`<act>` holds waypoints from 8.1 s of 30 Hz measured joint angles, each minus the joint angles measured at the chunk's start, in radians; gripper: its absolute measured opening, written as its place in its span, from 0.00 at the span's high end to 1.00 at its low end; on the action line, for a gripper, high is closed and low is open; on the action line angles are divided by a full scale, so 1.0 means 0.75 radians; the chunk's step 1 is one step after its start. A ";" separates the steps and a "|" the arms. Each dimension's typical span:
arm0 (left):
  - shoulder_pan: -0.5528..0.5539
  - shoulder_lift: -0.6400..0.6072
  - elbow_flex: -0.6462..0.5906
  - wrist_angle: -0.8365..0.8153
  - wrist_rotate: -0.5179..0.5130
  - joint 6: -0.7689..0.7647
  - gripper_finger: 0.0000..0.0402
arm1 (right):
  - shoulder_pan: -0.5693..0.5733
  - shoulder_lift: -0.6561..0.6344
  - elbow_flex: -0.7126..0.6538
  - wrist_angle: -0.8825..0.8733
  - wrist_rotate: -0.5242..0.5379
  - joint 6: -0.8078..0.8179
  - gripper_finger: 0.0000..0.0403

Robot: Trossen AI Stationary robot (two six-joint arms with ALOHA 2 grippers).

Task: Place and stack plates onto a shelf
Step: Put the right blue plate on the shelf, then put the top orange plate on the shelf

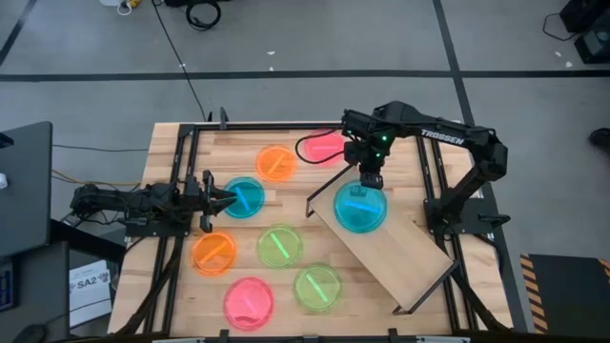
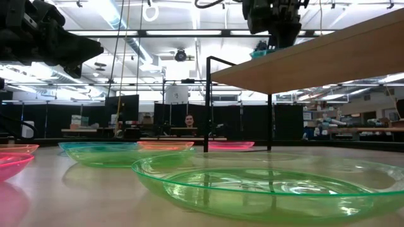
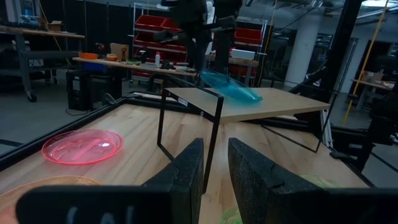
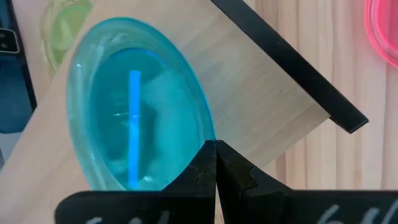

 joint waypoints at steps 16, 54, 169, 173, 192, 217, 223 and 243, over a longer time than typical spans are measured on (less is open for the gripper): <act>0.000 0.000 0.000 -0.001 0.001 0.000 0.80 | 0.000 0.029 -0.001 0.008 0.045 0.009 0.98; 0.000 -0.001 0.000 0.066 0.000 0.022 0.80 | -0.004 -0.047 -0.001 -0.068 0.045 -0.077 0.68; 1.215 2.275 1.100 -0.487 0.543 -0.446 0.80 | -0.219 -0.714 -0.633 0.891 0.204 -0.061 0.68; 1.216 2.275 1.100 -0.487 0.553 -0.445 0.80 | -0.219 -0.714 -0.633 0.891 0.204 -0.060 0.68; 1.215 2.276 1.098 -0.441 0.576 -0.445 0.98 | -0.219 -0.714 -0.633 0.891 0.204 -0.060 0.68; 1.208 2.278 1.630 -0.685 0.559 -0.357 0.99 | -0.219 -0.714 -0.633 0.893 0.230 -0.057 0.68; 1.165 2.277 1.734 -0.657 0.559 -0.358 1.00 | -0.235 -0.714 -0.633 0.999 0.410 0.047 0.68; 0.953 2.277 1.755 -0.246 0.550 -0.374 1.00 | -0.335 -0.710 -0.633 1.462 0.564 0.339 0.68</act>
